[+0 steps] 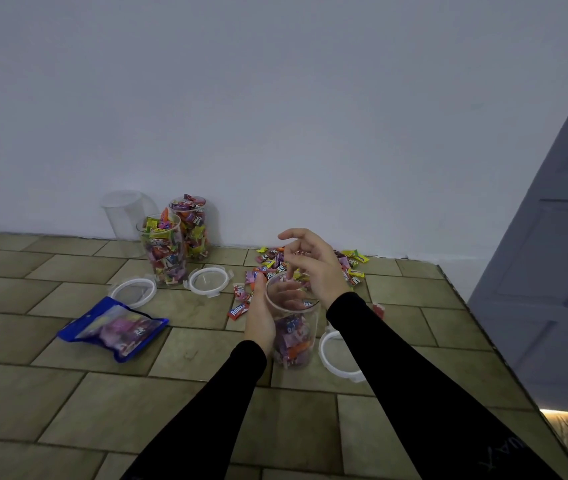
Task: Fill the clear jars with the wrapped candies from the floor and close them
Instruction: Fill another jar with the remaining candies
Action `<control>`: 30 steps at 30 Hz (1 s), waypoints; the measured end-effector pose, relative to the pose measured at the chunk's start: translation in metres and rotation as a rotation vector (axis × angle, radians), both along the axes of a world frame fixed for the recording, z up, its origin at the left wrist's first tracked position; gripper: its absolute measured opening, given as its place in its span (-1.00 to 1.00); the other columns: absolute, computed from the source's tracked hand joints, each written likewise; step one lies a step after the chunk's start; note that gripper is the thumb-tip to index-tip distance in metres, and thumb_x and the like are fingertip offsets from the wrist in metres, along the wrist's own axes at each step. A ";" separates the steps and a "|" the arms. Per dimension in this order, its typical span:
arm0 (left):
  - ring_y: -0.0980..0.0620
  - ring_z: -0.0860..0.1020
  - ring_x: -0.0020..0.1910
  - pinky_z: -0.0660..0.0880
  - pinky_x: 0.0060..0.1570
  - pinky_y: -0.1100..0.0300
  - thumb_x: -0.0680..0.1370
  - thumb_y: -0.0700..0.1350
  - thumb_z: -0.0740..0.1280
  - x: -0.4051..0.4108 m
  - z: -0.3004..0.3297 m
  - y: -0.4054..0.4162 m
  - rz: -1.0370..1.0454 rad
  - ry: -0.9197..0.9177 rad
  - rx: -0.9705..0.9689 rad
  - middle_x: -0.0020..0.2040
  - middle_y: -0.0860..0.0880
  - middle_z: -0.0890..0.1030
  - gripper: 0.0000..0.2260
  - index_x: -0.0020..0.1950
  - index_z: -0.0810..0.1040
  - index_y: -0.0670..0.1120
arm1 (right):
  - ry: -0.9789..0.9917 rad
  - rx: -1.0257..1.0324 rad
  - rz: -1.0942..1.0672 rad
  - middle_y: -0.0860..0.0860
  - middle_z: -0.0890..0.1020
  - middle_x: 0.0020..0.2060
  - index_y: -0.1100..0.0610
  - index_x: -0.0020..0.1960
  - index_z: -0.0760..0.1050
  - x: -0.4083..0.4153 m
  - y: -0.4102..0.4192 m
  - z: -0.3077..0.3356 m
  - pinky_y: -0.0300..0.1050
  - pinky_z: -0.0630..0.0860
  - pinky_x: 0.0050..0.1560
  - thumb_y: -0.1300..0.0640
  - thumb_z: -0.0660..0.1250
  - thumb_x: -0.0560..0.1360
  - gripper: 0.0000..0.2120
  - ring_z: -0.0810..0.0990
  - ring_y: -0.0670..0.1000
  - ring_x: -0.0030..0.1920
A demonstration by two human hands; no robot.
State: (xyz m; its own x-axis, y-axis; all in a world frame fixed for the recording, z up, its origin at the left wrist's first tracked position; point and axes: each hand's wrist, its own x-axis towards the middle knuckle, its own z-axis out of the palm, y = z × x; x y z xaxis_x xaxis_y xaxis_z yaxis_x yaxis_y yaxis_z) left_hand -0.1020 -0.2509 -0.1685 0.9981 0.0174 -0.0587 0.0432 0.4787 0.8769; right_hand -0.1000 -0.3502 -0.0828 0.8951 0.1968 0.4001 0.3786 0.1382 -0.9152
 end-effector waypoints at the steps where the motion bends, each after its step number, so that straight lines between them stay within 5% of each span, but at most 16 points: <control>1: -0.17 0.58 -0.25 0.53 -0.11 0.03 0.59 0.28 -0.01 0.000 0.000 0.000 0.002 -0.006 0.003 -0.18 -0.26 0.65 -0.30 -0.09 0.64 -0.29 | 0.000 -0.009 0.005 0.07 0.50 -0.32 0.22 0.08 0.51 0.000 0.000 -0.001 -0.22 0.48 -0.28 0.28 0.27 0.37 -0.72 0.57 -0.02 -0.39; 5: -0.24 0.58 -0.11 0.51 0.06 -0.12 0.54 0.33 0.05 0.000 -0.002 0.001 -0.002 0.004 -0.007 -0.06 -0.36 0.63 -0.28 -0.04 0.64 -0.31 | 0.003 -0.019 0.046 0.12 0.63 -0.29 0.16 0.09 0.57 0.000 -0.003 -0.003 0.02 0.55 -0.05 0.24 0.30 0.38 -0.71 0.61 0.16 -0.20; 12: -0.10 0.62 -0.30 0.58 -0.24 0.16 0.62 0.26 -0.07 0.003 0.000 0.003 -0.057 -0.003 0.001 -0.21 -0.21 0.67 -0.29 -0.08 0.64 -0.28 | -0.007 -0.009 0.008 0.17 0.64 -0.26 0.20 0.10 0.58 0.001 -0.010 0.005 -0.21 0.53 -0.09 0.17 0.23 0.49 -0.75 0.63 0.07 -0.22; 15: -0.12 0.64 -0.12 0.55 -0.06 0.09 0.56 0.32 -0.05 0.001 -0.003 0.009 -0.154 0.001 -0.014 -0.06 -0.25 0.67 -0.25 0.06 0.63 -0.30 | 0.070 -0.007 -0.142 0.13 0.62 -0.26 0.17 0.04 0.57 0.013 -0.026 0.003 -0.36 0.44 -0.25 0.17 0.17 0.61 -0.79 0.57 0.01 -0.31; 18: -0.13 0.64 0.00 0.52 0.08 0.00 0.58 0.31 -0.07 0.008 -0.006 0.025 -0.211 0.047 0.036 0.06 -0.22 0.67 -0.28 0.13 0.64 -0.21 | 0.184 -0.083 -0.329 0.05 0.63 -0.19 0.03 -0.07 0.58 0.026 -0.042 -0.027 -0.20 0.48 -0.10 0.18 0.20 0.60 -0.80 0.56 -0.01 -0.18; 21: -0.11 0.64 0.03 0.55 0.04 0.08 0.64 0.06 0.19 0.030 -0.013 0.035 -0.104 -0.043 0.501 0.05 -0.17 0.68 -0.69 0.06 0.68 -0.05 | 0.236 -0.334 -0.513 -0.05 0.60 -0.02 -0.06 -0.09 0.55 0.037 -0.061 -0.071 -0.01 0.46 0.19 0.14 0.26 0.54 -0.86 0.54 0.05 0.14; 23: -0.02 0.62 0.05 0.54 -0.01 0.18 0.60 -0.03 0.31 0.044 -0.018 0.036 -0.065 -0.172 0.791 0.02 -0.08 0.67 -0.82 0.09 0.64 -0.07 | 0.323 -0.660 -0.605 0.03 0.51 0.17 -0.05 0.11 0.51 0.041 -0.072 -0.089 0.07 0.34 0.31 0.04 0.26 0.54 -0.84 0.41 0.11 0.30; 27: 0.05 0.42 0.23 0.33 0.28 -0.02 0.44 0.38 0.13 0.071 -0.017 0.031 -0.117 -0.360 1.400 0.25 0.03 0.51 -0.45 0.27 0.54 0.09 | 0.591 -0.966 -0.556 0.16 0.01 0.53 -0.14 0.48 0.18 0.046 -0.081 -0.105 0.27 -0.03 0.47 -0.15 0.19 0.57 -0.49 -0.11 0.20 0.53; 30: -0.08 0.11 0.47 0.06 0.39 -0.14 0.38 0.39 0.17 0.077 -0.018 0.019 -0.196 -0.358 1.632 0.51 0.00 0.18 -0.31 0.49 0.23 0.23 | 0.615 -1.017 -0.495 0.17 -0.15 0.55 -0.13 0.54 0.00 0.053 -0.080 -0.110 0.26 -0.13 0.47 -0.18 0.16 0.57 -0.39 -0.19 0.25 0.53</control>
